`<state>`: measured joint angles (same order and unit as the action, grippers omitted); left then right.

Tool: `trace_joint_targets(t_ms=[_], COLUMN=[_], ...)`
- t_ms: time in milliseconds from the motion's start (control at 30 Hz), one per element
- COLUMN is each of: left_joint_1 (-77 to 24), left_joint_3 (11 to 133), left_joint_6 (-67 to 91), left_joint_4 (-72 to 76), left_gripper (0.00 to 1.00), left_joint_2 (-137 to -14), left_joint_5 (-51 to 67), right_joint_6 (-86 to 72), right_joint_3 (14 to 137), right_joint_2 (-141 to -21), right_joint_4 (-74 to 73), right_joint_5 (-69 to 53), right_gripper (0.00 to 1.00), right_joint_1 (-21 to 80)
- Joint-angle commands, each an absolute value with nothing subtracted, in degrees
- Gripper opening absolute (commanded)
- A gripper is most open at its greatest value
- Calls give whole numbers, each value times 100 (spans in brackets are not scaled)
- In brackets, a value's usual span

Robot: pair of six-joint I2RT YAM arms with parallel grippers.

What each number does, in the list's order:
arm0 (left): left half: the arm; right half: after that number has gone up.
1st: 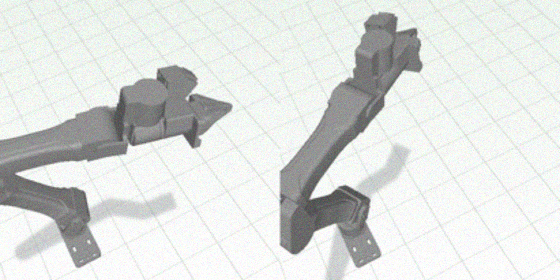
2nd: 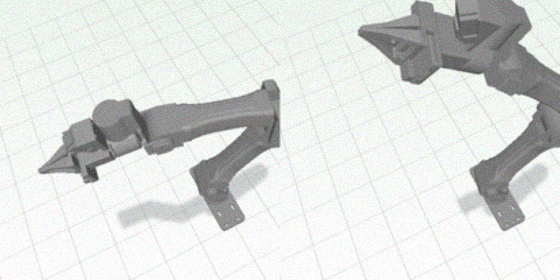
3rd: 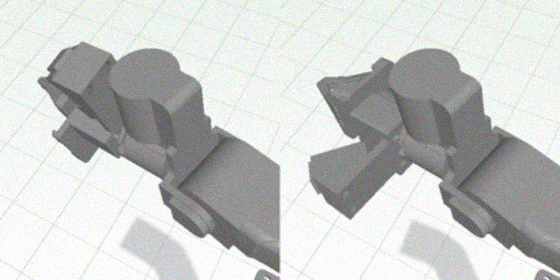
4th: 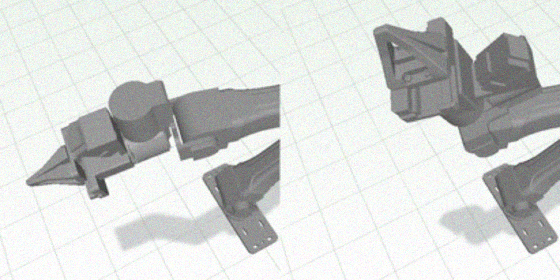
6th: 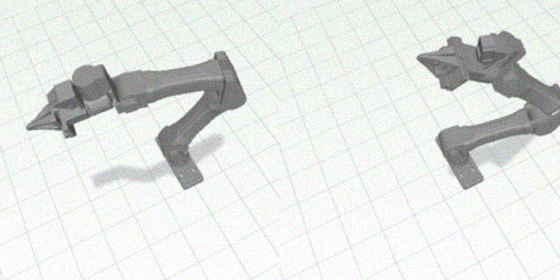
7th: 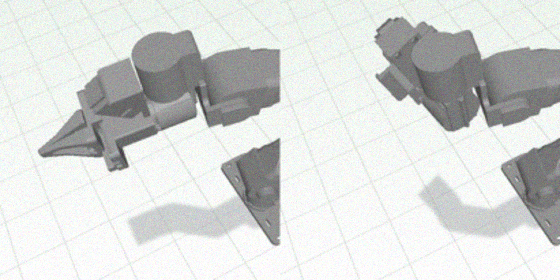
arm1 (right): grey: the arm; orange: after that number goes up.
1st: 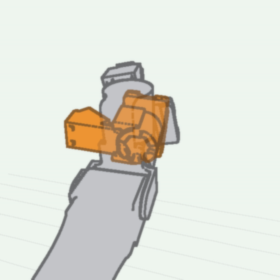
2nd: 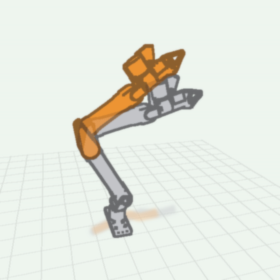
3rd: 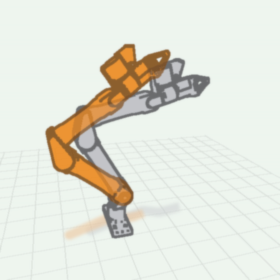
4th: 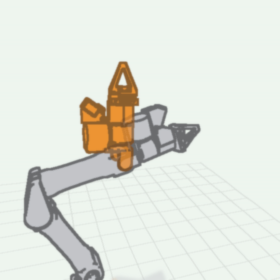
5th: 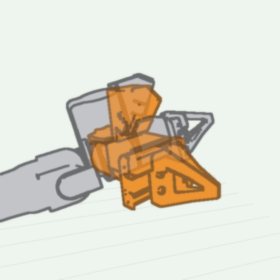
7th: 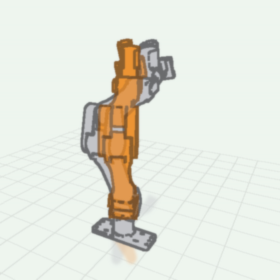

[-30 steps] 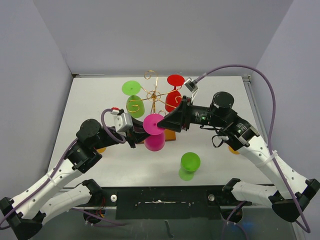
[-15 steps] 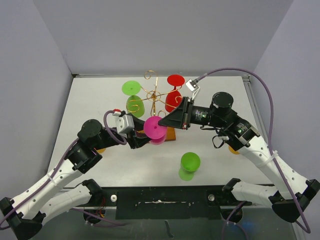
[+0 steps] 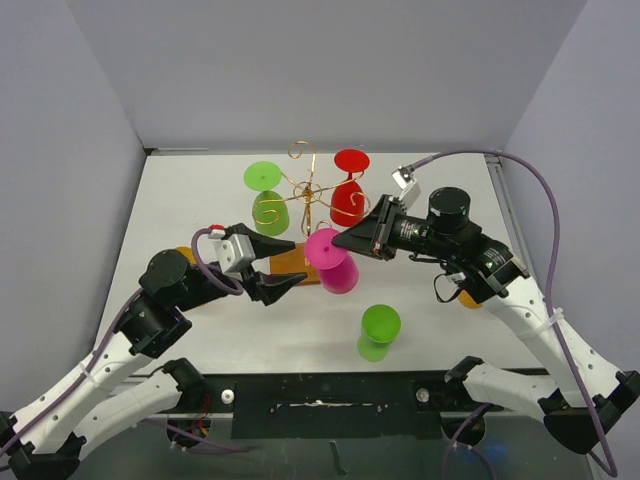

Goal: Place the wine glass upside down on the wine glass rack

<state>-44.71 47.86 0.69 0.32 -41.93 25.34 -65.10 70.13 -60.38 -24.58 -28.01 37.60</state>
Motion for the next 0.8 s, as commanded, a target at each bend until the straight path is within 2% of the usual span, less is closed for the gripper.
trace_joint_targets(t_ms=[0,233,467,767], left_joint_1=[-4500,-4492,-4487,-4491], left_joint_3=[4590,4124,3790,3788], left_joint_6=[-44,53,109,114], left_joint_4=[263,807,1161,1095], left_gripper=[58,60,61,62], left_joint_2=[-3763,-3119,-2571,-2481], left_joint_5=[1585,728,481,310], right_joint_6=[-6675,-6702,-6779,-6852], right_joint_3=[6910,6913,7007,7193], right_joint_2=[-5733,-5659,-5998,-6301], right_joint_4=[-2494,-2287,-1736,-1360], right_joint_5=[-2531,-2340,-2542,-2680], right_gripper=[0,0,0,0], right_joint_1=[3419,2933,2773,2755])
